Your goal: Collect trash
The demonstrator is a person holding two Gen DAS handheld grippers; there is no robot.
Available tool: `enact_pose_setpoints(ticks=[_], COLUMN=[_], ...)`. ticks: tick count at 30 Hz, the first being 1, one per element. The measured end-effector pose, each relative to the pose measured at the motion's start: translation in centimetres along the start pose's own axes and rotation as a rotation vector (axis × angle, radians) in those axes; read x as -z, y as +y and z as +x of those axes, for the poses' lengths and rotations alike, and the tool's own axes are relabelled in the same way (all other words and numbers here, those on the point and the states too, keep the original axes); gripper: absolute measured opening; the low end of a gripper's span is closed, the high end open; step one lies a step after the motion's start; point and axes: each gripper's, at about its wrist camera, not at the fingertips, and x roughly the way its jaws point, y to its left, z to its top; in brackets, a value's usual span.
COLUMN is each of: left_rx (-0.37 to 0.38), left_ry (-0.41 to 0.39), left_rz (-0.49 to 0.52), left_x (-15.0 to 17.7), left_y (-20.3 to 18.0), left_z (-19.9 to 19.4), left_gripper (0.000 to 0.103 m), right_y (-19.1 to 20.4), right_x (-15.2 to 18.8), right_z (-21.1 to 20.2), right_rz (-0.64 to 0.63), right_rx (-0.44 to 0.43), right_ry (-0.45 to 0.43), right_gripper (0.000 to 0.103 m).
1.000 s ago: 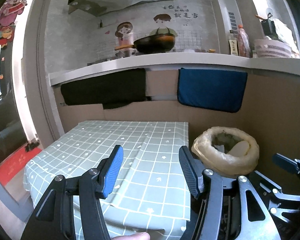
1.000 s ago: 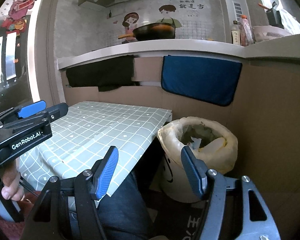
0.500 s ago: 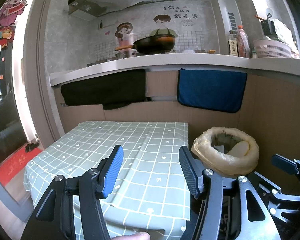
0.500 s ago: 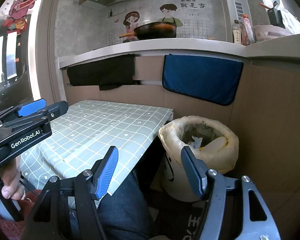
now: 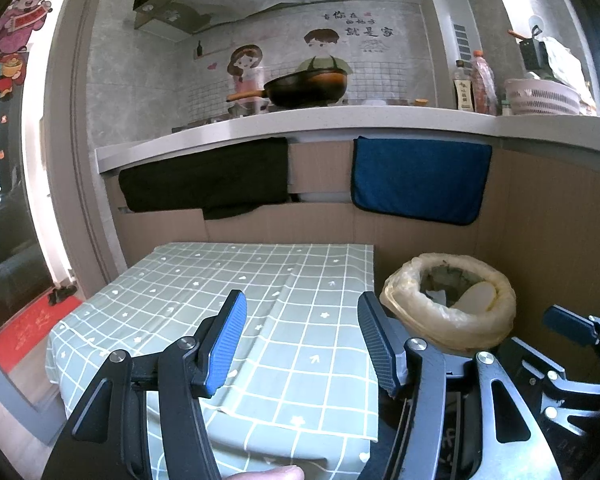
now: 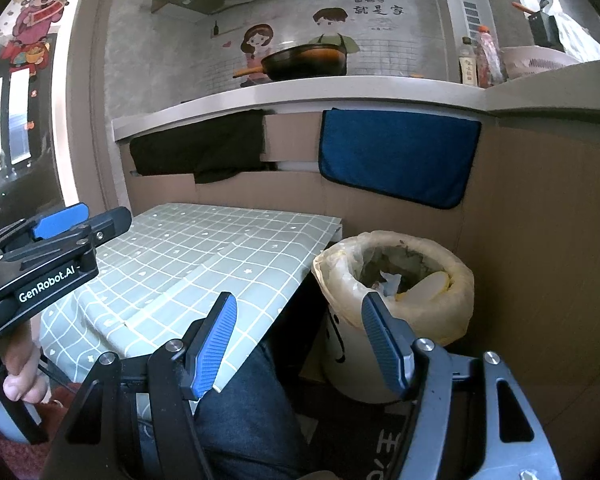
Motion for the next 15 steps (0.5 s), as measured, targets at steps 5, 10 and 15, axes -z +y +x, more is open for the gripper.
enact_pose_setpoints(ticks=[5,10,15], left_rx=[0.005,0.008,0.008], left_ry=[-0.003,-0.002,-0.001], left_rz=[0.003,0.004,0.004], left_x=[-0.02,-0.04,-0.05], left_y=[-0.17,-0.4,-0.43], left_z=[-0.06,-0.06,0.0], left_gripper=[0.059,0.059,0.059], right_y=[-0.02,0.04,0.03], right_x=[0.02,0.15,0.19], right_z=[-0.31,-0.48,-0.44], right_rz=[0.01,0.012,0.018], right_rx=[0.005,0.006,0.007], right_ry=[-0.01,-0.011,-0.013], right_gripper=[0.063,0.063,0.063])
